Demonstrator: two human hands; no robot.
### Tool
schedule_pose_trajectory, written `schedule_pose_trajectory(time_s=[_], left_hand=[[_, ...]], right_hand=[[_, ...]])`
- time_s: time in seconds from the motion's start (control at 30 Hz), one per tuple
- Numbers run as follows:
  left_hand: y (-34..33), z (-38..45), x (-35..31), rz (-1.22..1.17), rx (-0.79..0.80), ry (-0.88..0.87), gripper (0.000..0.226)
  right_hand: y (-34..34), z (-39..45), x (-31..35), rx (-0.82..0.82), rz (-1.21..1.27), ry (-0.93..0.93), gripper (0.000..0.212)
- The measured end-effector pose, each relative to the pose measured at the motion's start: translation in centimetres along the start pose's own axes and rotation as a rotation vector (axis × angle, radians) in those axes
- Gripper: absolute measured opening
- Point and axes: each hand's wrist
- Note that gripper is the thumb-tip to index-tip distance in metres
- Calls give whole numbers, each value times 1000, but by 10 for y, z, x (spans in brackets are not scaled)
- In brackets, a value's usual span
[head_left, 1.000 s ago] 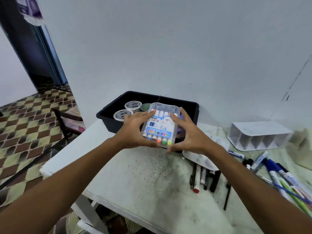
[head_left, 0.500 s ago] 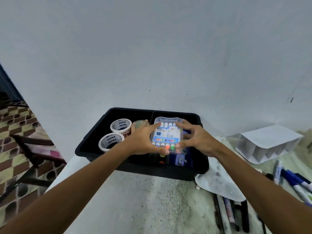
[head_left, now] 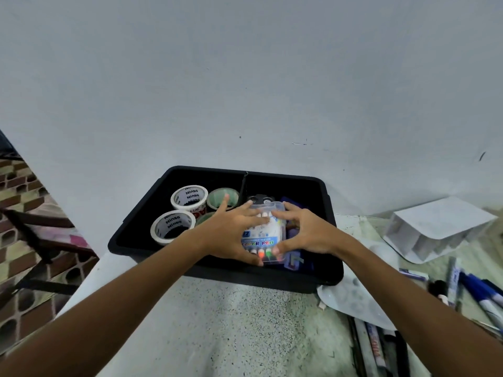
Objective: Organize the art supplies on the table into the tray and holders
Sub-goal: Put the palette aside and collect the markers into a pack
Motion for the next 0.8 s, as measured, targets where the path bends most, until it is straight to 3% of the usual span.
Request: schedule_pose_trajectory(time_s=[0.07, 0.13, 0.2, 0.3, 0.37, 0.43, 0.57, 0.8], left_hand=[[1, 1, -2, 57, 20, -18, 91], [4, 4, -5, 89, 55, -36, 83], [11, 7, -7, 52, 76, -24, 74], [20, 13, -11, 42, 58, -18, 67], [21, 17, -18, 8, -1, -42, 72], [18, 21, -27, -30, -7, -65, 81], [6, 28, -31, -20, 135, -41, 90], [1, 21, -32, -8, 107, -66, 87]], right_hand=[[4, 1, -4, 8, -208, -44, 101], [8, -1, -7, 33, -338, -89, 105], [11, -7, -3, 1, -343, -68, 89], [19, -15, -2, -203, -430, 12, 55], [21, -18, -9, -328, -628, 3, 47], [18, -21, -18, -338, -750, -65, 49], [11, -25, -27, -297, -646, -157, 56], [12, -29, -28, -362, -547, -132, 48]])
Point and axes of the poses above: each hand's wrist, its own z-axis towards the middle knuckle, its own y-axis out of the back of the hand, x = y × z, and after that the axes turned 6 degrees about z, right-handed
